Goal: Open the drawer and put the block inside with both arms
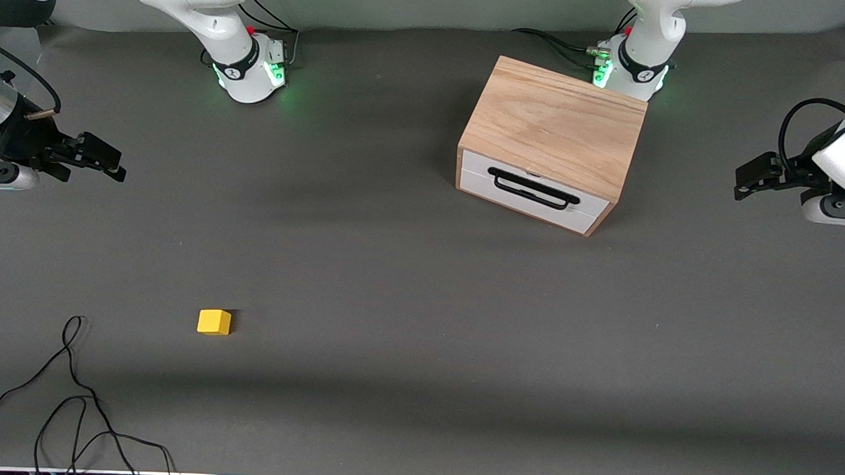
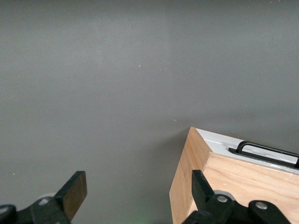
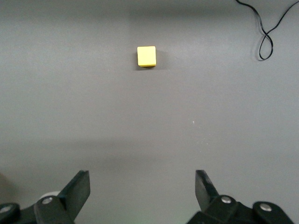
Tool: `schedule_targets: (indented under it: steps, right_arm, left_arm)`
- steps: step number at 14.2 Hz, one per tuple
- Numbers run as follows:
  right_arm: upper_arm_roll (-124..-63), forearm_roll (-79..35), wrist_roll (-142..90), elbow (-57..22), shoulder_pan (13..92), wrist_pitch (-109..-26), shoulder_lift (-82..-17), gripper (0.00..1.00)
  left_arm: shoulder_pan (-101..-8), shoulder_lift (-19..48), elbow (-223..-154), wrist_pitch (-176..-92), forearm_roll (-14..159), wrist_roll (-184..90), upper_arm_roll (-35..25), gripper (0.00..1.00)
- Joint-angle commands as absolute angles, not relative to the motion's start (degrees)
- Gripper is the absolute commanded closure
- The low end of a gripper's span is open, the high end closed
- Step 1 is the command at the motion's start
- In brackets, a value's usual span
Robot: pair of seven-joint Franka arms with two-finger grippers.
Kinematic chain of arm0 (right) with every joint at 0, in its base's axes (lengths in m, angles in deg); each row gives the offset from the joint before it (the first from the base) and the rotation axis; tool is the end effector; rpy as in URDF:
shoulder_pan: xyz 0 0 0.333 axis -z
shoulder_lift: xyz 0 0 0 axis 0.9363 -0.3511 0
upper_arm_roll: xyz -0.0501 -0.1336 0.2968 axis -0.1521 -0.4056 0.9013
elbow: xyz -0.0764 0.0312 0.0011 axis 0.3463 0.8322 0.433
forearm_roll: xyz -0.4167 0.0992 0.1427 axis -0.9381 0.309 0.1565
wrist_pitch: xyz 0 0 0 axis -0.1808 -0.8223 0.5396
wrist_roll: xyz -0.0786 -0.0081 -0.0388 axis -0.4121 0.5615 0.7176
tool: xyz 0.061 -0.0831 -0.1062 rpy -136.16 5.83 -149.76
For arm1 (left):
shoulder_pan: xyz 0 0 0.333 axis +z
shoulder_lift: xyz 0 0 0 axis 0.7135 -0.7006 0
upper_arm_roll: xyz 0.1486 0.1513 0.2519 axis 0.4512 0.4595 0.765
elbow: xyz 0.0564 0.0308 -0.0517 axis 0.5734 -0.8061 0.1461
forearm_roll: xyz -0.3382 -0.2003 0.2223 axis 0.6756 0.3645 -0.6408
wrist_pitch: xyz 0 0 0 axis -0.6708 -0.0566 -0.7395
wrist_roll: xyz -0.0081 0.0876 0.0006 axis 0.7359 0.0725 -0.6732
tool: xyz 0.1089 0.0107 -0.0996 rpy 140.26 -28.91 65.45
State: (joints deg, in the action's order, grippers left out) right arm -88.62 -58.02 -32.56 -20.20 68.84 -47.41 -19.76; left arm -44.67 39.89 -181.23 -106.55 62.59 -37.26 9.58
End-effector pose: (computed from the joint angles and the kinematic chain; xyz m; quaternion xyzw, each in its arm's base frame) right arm 0.5857 0.0039 0.5631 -0.9998 0.0146 0.0003 0.0099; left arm 0.6099 -0.0262 0.5729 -0.9984 0.0498 0.0275 0.0072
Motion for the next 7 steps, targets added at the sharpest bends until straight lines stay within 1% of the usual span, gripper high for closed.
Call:
schedule_targets:
  steps: [1, 7]
  right_arm:
    - [-88.9, -56.7, -32.2, -19.6, 68.7, -46.8, -20.0, 0.00]
    - [-89.6, -54.7, -31.4, -19.7, 68.8, -48.2, -21.1, 0.00]
  left_arm:
    - [-45.3, 40.5, -182.0, -106.0, 61.5, -36.2, 9.9, 0.00]
    - [-45.3, 39.7, -181.6, -105.0, 61.5, -36.3, 9.9, 0.00]
